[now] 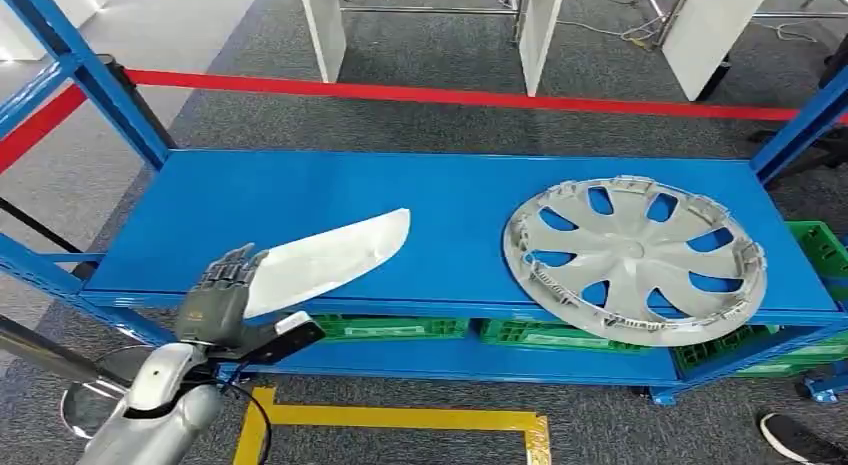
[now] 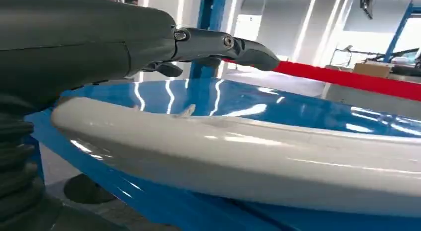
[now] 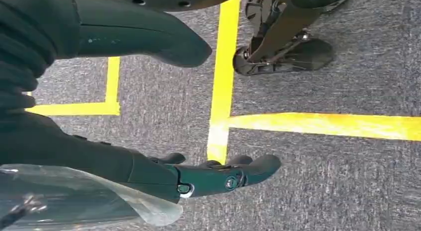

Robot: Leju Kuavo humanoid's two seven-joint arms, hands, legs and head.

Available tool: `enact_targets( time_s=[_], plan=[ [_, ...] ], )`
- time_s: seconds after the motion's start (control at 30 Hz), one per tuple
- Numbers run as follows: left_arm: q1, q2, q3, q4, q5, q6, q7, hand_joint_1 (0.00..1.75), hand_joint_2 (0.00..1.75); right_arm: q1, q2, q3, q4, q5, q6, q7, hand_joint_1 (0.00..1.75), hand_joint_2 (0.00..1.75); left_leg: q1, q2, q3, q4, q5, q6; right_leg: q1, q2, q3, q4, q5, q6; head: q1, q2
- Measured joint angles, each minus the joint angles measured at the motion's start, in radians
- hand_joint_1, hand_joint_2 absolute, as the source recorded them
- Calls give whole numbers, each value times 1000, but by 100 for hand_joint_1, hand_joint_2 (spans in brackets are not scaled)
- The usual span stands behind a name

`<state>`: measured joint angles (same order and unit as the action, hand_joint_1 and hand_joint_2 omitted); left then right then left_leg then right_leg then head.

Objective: Take the parts from the cabinet and place them on the table.

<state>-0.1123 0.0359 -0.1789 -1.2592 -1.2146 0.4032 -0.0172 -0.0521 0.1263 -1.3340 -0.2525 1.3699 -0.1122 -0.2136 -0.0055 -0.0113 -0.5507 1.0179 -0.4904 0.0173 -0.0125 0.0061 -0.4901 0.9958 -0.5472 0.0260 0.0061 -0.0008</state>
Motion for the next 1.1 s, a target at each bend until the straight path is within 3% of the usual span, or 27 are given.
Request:
enact_targets(
  time_s=[0.17,0.2,0.23,0.27,0.33,1.1],
  plan=[
    [-7,3,-4,15,-3,0,1,0,175,0,0,0,3,0,0,0,0,175,0,0,0,0,0,0,0,0,0,0,0,0,0,0],
    [-8,3,-5,18,-3,0,1,7,175,0,0,0,3,0,0,0,0,175,0,0,0,0,0,0,0,0,0,0,0,0,0,0],
    [-9,3,-7,20,-3,0,1,61,175,0,0,0,3,0,0,0,0,175,0,0,0,0,0,0,0,0,0,0,0,0,0,0],
    [-9,5,-9,22,-3,0,1,134,175,0,0,0,3,0,0,0,0,175,0,0,0,0,0,0,0,0,0,0,0,0,0,0],
    [-11,5,-13,25,-7,0,1,175,175,0,0,1,4,0,0,3,0,175,0,0,0,0,0,0,0,0,0,0,0,0,0,0],
    [12,17,-21,-6,39,6,-32,175,175,0,0,1,6,3,2,2,0,175,0,0,0,0,0,0,0,0,0,0,0,0,0,0]
  ],
)
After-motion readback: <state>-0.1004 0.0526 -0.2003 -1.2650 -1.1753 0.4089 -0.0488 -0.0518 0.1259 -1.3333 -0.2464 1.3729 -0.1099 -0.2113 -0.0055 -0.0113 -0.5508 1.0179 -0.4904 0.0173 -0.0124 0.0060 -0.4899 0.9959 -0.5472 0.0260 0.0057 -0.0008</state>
